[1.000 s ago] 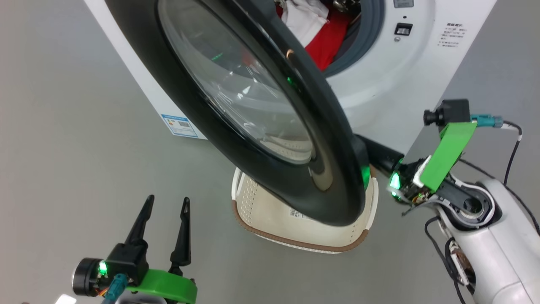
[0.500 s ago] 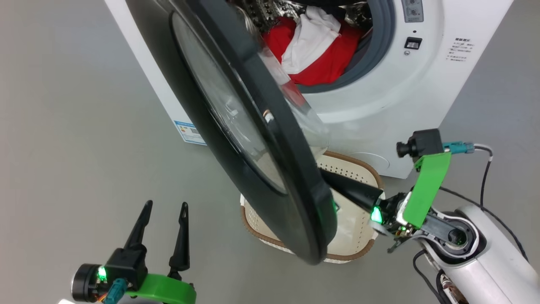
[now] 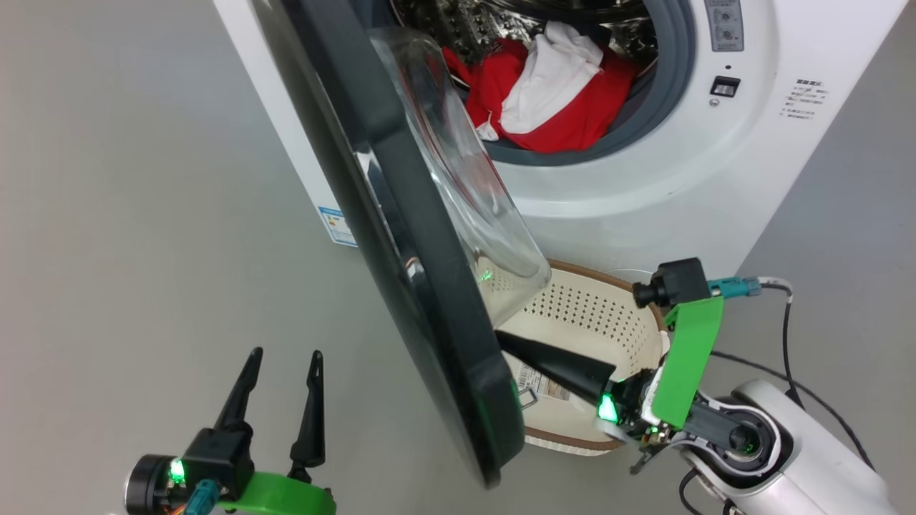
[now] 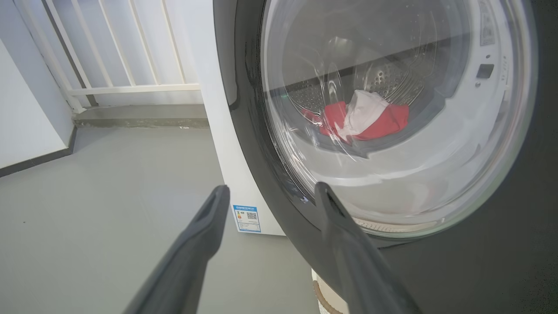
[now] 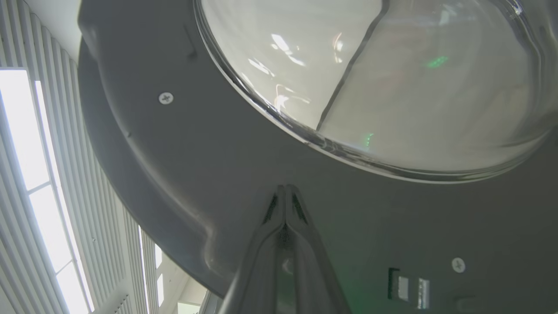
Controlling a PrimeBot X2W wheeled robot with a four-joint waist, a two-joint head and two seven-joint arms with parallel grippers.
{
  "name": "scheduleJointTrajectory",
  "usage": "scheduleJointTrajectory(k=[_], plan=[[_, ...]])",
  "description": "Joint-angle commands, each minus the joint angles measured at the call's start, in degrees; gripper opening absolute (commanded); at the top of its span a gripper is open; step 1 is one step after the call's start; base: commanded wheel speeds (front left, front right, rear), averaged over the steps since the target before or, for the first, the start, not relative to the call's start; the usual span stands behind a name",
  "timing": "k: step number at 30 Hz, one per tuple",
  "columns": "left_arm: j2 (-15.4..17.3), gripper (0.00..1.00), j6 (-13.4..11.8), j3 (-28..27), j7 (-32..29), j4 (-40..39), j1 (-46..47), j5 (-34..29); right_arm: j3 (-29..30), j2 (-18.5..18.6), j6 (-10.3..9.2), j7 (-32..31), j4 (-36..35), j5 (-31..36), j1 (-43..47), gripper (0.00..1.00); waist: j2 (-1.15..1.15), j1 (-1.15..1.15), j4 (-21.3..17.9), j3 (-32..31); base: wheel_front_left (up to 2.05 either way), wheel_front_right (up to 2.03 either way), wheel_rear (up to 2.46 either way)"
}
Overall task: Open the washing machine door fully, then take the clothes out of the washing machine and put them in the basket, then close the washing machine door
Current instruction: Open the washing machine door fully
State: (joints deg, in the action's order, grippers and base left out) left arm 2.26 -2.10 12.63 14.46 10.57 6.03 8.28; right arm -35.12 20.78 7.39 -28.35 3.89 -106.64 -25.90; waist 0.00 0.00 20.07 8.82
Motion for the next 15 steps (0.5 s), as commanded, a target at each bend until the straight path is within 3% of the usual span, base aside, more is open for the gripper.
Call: scheduleJointTrajectory(k=[1, 15], plan=[[1.0, 1.0, -0.5, -1.7, 0.5, -1.7, 0.3, 0.4, -2.2, -0.1, 0.1, 0.9, -2.1, -0.9, -0.6, 0.0, 0.0, 0.0, 0.5, -0.1, 0.0, 0.0, 0.0], [0.9, 1.0, -0.5, -1.6, 0.5, -2.0, 0.0, 1.1, -12.1, 2.4, 0.1, 8.1, -3.8, -7.1, -5.8, 0.0, 0.0, 0.0, 2.1, 0.0, 0.0, 0.0, 0.0]])
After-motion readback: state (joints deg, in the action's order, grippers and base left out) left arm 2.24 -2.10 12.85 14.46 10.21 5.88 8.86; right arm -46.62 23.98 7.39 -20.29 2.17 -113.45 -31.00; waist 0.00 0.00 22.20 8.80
